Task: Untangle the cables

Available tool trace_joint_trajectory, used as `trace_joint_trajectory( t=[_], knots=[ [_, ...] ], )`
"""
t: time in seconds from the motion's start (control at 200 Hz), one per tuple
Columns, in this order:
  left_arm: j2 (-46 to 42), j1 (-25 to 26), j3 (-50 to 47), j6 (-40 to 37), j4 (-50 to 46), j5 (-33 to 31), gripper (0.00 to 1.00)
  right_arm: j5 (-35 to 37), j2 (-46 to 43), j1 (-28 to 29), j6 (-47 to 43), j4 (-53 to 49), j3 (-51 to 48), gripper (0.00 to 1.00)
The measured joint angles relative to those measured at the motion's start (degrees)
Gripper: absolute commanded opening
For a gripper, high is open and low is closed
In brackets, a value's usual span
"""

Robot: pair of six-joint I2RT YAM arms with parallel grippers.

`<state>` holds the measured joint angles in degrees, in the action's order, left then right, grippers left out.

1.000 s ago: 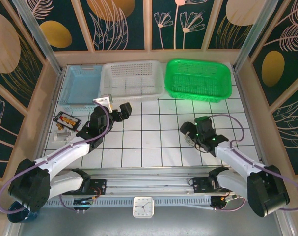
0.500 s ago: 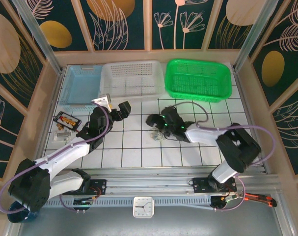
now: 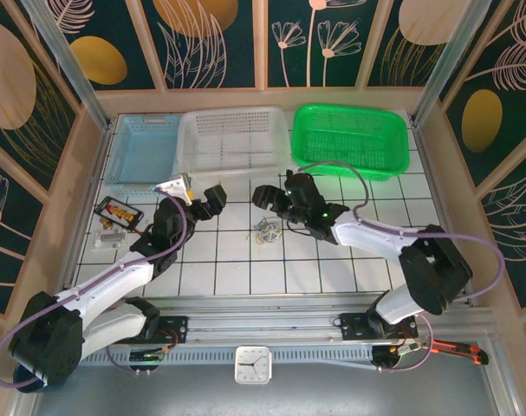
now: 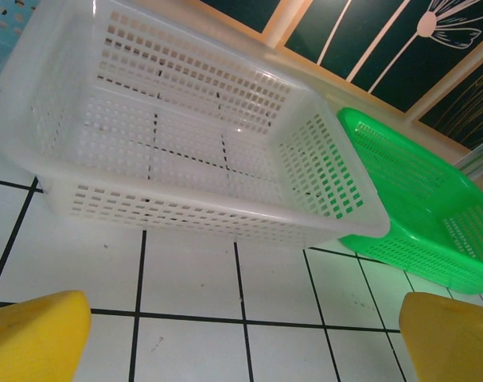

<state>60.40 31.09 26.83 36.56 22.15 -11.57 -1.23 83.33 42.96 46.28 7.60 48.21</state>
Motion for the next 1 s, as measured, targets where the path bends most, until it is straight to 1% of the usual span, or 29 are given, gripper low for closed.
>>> trace_joint_trajectory(
  t=[0.225,0.285,0.41,0.49,0.62,0.761,0.881,1.001],
  knots=[
    [1.18,0.00,0.00,0.94,-0.17,2.89,0.99,1.77,-6.05,-1.09,-3.87,-1.79,-5.64,0.87],
    [1.55,0.00,0.00,1.31,-0.22,3.45,0.99,1.73,-6.32,-1.09,-4.26,-1.88,-6.93,0.84],
    [1.73,0.00,-0.11,1.95,-0.20,3.67,0.99,1.09,-6.23,-0.72,-5.40,-1.88,-8.50,0.71],
    [2.01,0.00,-0.22,2.34,-0.28,3.65,0.99,0.52,-5.44,-0.09,-6.16,-1.57,-8.35,0.70],
    [2.19,0.00,-0.50,2.75,-0.57,3.26,0.99,-0.39,-3.54,2.25,-6.86,-1.25,-7.34,0.68],
    [2.19,0.00,-1.25,3.21,-0.81,2.10,0.99,-1.68,-1.55,6.38,-6.88,0.22,-4.66,0.68],
    [2.12,0.00,-1.62,4.11,-1.44,1.03,0.99,-2.75,0.31,9.94,-5.68,3.21,-3.78,0.68],
    [1.27,0.00,-2.43,5.18,-1.46,-0.50,0.99,-3.41,2.86,11.56,-4.07,6.54,-4.92,0.68]
  ],
)
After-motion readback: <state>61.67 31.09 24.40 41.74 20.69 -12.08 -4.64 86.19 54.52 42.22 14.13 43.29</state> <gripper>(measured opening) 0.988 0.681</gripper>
